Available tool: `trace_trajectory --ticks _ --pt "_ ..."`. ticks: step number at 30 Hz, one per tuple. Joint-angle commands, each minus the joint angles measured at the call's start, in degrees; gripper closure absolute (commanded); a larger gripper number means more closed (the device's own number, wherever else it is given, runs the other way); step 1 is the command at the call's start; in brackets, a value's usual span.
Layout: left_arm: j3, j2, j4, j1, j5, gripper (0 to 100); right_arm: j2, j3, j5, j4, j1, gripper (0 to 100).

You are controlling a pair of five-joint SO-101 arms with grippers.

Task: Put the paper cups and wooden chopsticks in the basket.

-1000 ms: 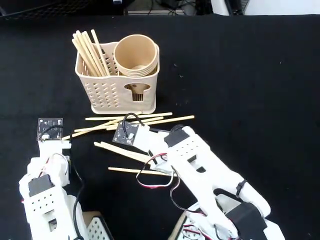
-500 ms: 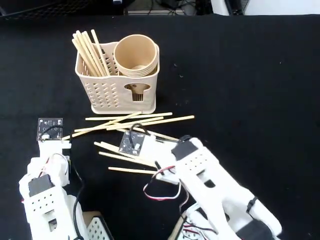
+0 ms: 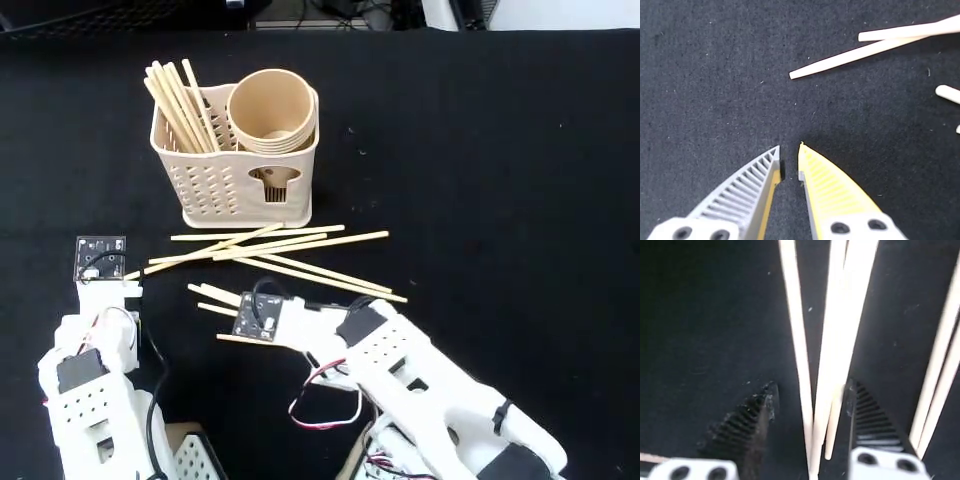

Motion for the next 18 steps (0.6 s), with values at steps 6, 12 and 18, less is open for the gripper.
trace_trajectory --ticks 6,12,18 --pt "-0.1 0.2 -1.1 0.3 -0.1 92 6.4 -4.8 -2.3 -1.4 -0.8 77.2" --pt "-0.1 0.2 -1.0 0.3 -0.1 92 16.1 -10.6 -1.9 -1.1 -1.1 83.2" --pt "-0.1 0.2 -1.1 0.3 -0.1 92 14.4 -10.9 -1.9 -1.1 -0.9 97.4"
